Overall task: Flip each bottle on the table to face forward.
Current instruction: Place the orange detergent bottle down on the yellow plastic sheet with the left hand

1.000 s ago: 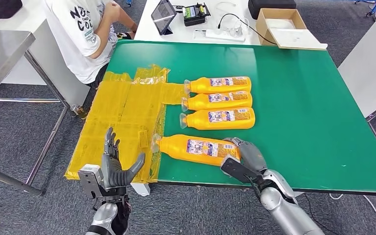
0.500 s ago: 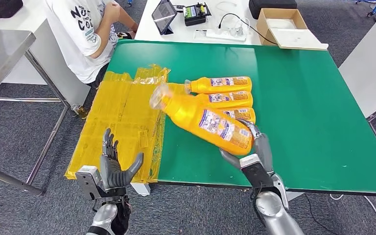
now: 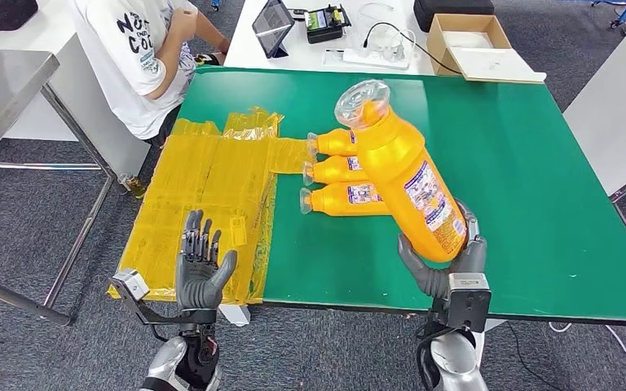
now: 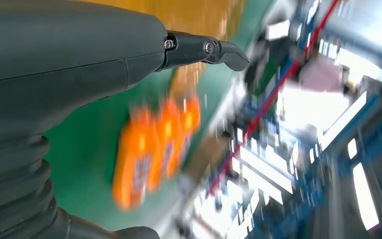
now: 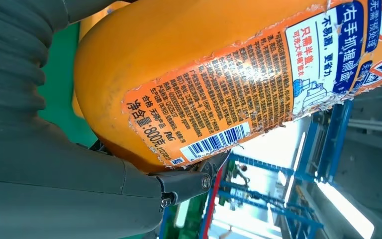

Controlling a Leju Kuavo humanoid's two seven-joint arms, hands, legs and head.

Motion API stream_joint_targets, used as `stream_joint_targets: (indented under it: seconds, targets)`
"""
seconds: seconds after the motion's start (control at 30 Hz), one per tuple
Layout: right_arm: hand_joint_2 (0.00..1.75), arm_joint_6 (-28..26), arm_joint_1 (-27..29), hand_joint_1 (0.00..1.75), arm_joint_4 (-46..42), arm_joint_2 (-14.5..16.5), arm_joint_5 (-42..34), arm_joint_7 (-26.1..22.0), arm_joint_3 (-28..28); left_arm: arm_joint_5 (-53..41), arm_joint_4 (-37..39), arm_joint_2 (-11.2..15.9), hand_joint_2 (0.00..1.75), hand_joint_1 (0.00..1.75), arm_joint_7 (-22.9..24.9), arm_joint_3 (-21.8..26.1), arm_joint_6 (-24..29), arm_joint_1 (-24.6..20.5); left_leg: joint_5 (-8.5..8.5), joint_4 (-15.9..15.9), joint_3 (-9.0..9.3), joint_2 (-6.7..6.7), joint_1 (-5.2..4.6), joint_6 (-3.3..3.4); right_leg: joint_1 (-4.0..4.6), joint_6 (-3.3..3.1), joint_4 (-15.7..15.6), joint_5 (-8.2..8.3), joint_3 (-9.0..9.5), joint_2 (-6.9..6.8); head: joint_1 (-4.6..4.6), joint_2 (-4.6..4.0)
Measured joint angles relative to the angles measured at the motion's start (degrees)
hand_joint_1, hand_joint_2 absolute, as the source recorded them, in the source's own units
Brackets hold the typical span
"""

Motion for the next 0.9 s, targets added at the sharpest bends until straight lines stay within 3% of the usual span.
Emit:
stream_joint_targets:
  seconds: [0.27, 0.53, 0.9]
  targets:
    - [1.75, 4.8, 0.2, 1.75, 8.4, 3.7, -0.3, -1.8, 2.1, 3.0, -1.3, 2.1, 1.75, 0.00, 2.3, -3.6, -11.3, -1.0, 0.01, 0.0, 0.00, 0.00, 0.01, -0.01, 0.00, -0.01, 0.0, 0.00, 0.00, 0.00, 0.00, 0.00]
    - [1.75, 6.6, -0.9, 1.75, 15.8, 6.1, 1.3, -2.1, 5.6, 3.0, -1.5, 3.3, 1.75, 0.00, 3.3, -5.5, -14.2, -2.1, 0.01, 0.0, 0.00, 0.01, 0.00, -0.01, -0.01, 0.00, 0.0, 0.00, 0.00, 0.00, 0.01, 0.00]
    - [1.75, 9.1, -5.0, 1.75, 29.6, 9.6, 1.9, -2.1, 10.8, -0.2, -1.2, 3.7, 1.75, 0.00, 3.3, -7.4, -13.6, -4.1, 0.02, 0.0, 0.00, 0.02, 0.01, -0.02, 0.00, -0.01, 0.0, 0.00, 0.00, 0.00, 0.01, 0.00]
